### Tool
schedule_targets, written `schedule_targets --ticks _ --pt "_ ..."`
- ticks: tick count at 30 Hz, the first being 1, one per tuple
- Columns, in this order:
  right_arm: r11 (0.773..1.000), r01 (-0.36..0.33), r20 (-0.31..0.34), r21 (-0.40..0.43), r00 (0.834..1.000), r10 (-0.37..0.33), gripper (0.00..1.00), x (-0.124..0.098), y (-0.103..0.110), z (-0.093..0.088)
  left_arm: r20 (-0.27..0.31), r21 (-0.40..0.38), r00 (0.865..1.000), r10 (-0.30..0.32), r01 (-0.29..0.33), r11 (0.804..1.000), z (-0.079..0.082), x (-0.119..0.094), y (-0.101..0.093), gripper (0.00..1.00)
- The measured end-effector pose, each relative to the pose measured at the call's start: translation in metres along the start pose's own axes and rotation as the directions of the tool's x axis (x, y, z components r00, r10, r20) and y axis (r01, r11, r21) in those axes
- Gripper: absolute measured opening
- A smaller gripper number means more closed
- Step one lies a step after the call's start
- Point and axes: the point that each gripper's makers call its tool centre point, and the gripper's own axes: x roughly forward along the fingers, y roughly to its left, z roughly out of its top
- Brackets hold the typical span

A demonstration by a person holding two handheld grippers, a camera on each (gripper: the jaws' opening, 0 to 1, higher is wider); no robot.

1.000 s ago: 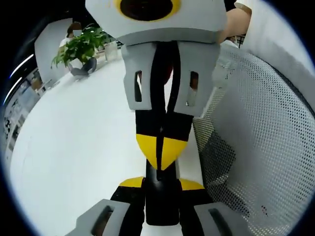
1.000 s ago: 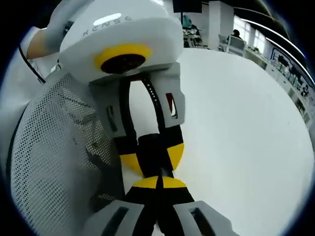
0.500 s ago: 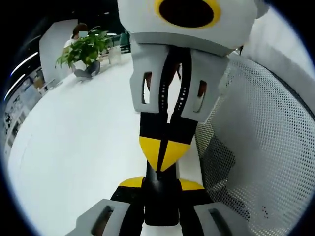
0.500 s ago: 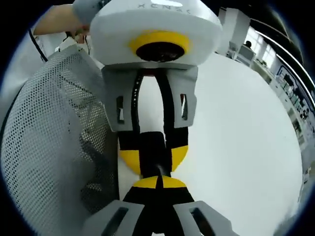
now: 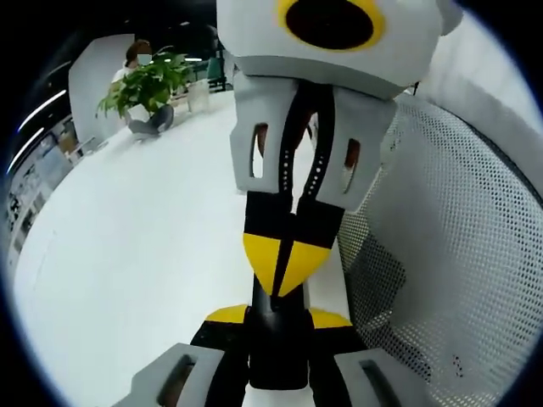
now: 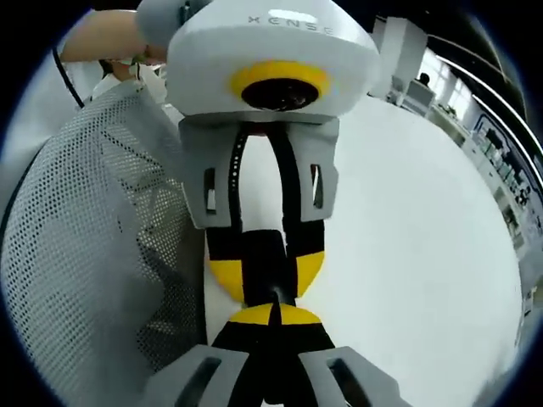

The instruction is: Press the specified remote control buttons in sequence, fully releasing each button before pressing the next.

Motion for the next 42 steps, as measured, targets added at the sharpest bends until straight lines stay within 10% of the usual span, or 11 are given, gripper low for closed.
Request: schedule_targets --ticks 12,23,42 --pt "0.982 0.010 -0.068 -0.188 0.997 -0.023 0.00 0.003 0.003 0.000 0.038 -0.002 0.999 -0.008 0.008 1.000 0.000 0.000 0.000 0.23" --pt "0.999 -0.027 0.074 0.029 0.997 0.025 0.00 0.002 0.008 0.011 0.031 0.003 0.999 -0.004 0.004 1.000 -0.001 0.000 -0.001 0.23" --pt "0.996 -0.008 0.016 0.088 1.000 0.007 0.00 0.004 0.003 0.007 0.015 0.020 1.000 -0.002 0.001 1.000 0.000 0.001 -0.001 0.23"
